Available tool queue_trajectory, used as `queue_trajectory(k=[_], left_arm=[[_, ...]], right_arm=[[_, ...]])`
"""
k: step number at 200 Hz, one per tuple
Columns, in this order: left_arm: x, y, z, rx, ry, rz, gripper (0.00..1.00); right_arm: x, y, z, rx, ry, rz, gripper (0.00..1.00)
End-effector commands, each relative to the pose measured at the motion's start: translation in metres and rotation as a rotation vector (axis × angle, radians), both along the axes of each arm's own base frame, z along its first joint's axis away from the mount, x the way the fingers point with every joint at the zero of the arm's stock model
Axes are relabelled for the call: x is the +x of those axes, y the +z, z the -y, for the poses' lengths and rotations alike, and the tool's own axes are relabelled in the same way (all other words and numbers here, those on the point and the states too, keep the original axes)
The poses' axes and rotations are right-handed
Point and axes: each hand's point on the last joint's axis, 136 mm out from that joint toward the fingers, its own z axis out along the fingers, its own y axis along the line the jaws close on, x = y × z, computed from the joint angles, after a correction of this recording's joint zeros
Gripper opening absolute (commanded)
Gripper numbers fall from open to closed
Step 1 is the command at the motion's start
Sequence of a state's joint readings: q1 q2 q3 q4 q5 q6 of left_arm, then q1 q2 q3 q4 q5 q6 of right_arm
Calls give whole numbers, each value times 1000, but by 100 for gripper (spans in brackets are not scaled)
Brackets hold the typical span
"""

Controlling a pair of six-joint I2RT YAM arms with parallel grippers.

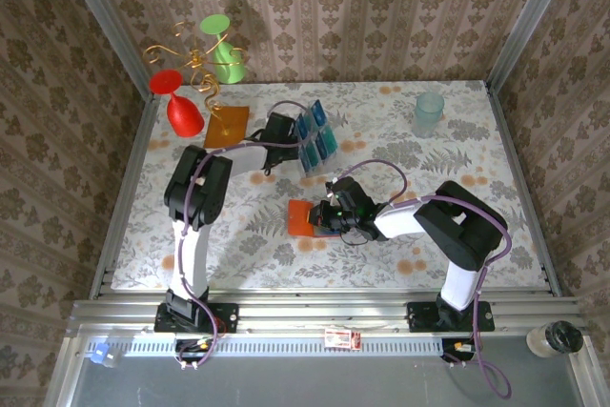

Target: Put the credit cards into the card holder

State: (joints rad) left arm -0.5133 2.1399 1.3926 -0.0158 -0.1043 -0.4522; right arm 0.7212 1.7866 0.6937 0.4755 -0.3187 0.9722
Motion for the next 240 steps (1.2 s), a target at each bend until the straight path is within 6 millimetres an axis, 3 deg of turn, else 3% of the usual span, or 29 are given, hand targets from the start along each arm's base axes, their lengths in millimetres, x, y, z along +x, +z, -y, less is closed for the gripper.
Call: queue_trajectory(k=[1, 61, 87, 114, 182, 240], left_arm=[[0, 2, 19, -24, -18, -6, 0], [6, 9, 51, -68, -62, -4, 0], [6, 32, 51, -63, -87, 23, 0], [-1, 59, 42, -83, -100, 40, 7], [-53, 129, 36, -323, -88, 67, 18], [-101, 150, 49, -479, -80, 81, 20]], right_arm=[[-4, -5, 6, -36, -16, -9, 0], [-1, -1, 1, -31, -6, -8, 0], [-1, 3, -2, -25, 5, -4, 0], [0, 9, -4, -19, 16, 8, 0], [3, 35, -8, 11, 36, 47, 0], [8, 46, 1, -7, 19, 73, 0]])
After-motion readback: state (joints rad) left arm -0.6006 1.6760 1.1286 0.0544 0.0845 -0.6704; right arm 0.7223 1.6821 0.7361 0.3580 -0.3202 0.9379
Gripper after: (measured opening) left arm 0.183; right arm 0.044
